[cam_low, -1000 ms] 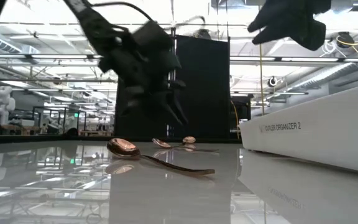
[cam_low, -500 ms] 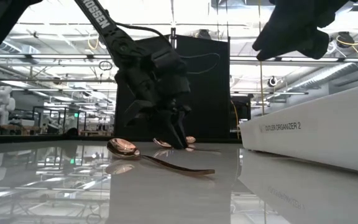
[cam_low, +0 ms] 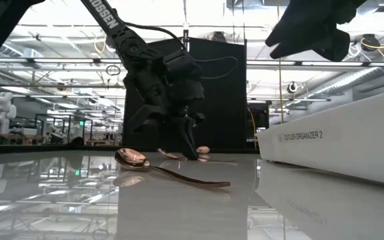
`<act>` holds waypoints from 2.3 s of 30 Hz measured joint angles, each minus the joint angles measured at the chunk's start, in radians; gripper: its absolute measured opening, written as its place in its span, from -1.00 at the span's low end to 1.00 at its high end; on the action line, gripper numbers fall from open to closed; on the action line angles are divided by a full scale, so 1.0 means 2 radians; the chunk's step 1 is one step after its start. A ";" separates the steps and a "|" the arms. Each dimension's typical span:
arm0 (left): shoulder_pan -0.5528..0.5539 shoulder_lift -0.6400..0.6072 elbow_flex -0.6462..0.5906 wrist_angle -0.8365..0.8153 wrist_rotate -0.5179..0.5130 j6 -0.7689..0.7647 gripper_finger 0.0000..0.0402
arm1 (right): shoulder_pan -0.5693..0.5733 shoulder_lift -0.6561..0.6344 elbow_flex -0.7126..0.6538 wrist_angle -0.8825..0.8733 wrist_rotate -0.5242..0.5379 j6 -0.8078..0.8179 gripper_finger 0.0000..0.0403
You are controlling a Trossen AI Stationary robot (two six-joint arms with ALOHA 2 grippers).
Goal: Sort silverware
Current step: Put the middle brown spoon in the white silverware organizer
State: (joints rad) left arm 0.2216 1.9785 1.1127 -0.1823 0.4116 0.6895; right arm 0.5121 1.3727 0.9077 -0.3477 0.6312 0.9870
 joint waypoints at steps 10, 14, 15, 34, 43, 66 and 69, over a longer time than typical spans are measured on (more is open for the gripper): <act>-0.031 -0.076 0.007 -0.034 -0.005 0.002 -0.95 | -0.005 0.007 0.000 0.004 0.010 0.038 -0.41; -0.056 -0.111 0.006 -0.039 -0.004 0.002 -0.95 | -0.021 0.021 0.000 0.004 0.027 0.100 -0.41; -0.063 -0.118 0.006 -0.040 -0.004 0.002 -0.95 | -0.026 0.026 0.000 0.003 0.030 0.116 -0.41; -0.185 -0.132 0.007 -0.020 -0.220 0.069 -0.95 | -0.084 0.090 -0.001 0.126 -0.092 0.068 -0.19; -0.189 -0.132 0.007 -0.010 -0.239 0.079 -0.95 | -0.085 0.094 0.000 0.159 -0.097 0.035 -0.18; -0.211 -0.132 0.007 -0.026 -0.263 0.146 -0.95 | -0.090 0.146 0.000 0.214 -0.173 0.008 -0.57; -0.213 -0.132 0.007 -0.026 -0.262 0.146 -0.95 | -0.090 0.147 0.000 0.214 -0.173 0.006 -0.66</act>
State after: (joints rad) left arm -0.2052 1.7145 1.1271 -0.2337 -0.1131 0.9821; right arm 0.3326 1.6661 0.9070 0.0799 0.2850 0.9995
